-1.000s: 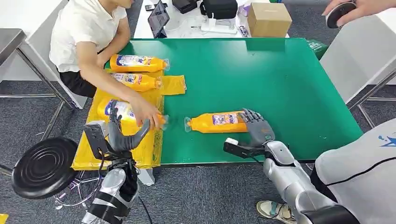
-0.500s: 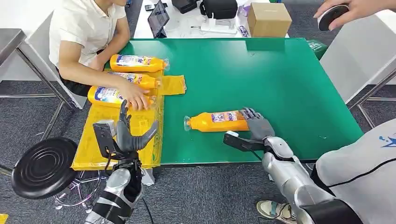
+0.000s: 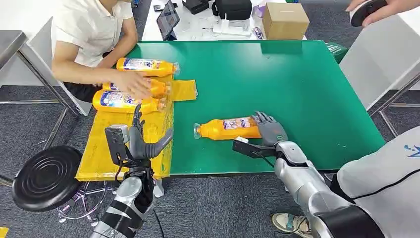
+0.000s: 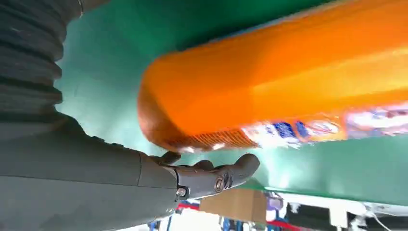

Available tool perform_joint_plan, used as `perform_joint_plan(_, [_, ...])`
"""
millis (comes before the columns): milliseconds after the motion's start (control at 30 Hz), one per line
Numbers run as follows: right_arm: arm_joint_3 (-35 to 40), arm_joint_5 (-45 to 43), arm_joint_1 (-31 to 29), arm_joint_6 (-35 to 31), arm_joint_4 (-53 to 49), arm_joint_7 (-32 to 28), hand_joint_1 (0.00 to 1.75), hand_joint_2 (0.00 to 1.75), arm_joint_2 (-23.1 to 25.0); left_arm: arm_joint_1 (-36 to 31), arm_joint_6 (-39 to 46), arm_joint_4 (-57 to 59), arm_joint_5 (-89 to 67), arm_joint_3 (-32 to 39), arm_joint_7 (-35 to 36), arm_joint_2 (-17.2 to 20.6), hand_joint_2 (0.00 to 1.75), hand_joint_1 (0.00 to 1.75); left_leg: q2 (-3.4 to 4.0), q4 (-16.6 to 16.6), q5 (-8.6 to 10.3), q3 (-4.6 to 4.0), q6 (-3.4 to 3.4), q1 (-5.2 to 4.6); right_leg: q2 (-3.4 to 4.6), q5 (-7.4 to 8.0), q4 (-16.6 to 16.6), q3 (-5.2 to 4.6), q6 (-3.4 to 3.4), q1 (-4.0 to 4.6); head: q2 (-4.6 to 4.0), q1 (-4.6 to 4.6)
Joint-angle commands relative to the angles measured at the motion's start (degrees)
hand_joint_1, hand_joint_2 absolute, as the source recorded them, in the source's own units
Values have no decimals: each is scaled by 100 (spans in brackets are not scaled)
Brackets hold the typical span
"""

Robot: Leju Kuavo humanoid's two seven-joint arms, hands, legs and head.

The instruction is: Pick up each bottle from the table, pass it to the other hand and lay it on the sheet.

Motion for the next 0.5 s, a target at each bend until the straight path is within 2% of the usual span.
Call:
perform_joint_plan(33, [509,220,-488,-62,333,202,0,175,188,-280,45,259,-107,-196,65,129,175,0,16,3,-6,10,-13,2,10,-4,7,4,-16,3,0,-2])
perform_joint_plan(167, [578,289,-501,27,309,292,0,175,239,-232,95,205,-151,-174,82,157,175,0,9,2,-5,8,-9,2,5,-4,5,4,-12,3,0,-2])
perform_joint_plan(333, [796,463,-738,627,162,732,0,175,349,-112,143,38,-344,-101,205,226,175,0,25,4,-9,12,-13,2,20,-3,9,3,-15,2,0,-2])
perform_joint_plan(500, [818,407,-800,674,35,749,0,175,364,-88,118,-22,-406,-40,240,219,175,0,20,2,-4,4,-11,0,16,-1,8,-2,-13,0,0,-2])
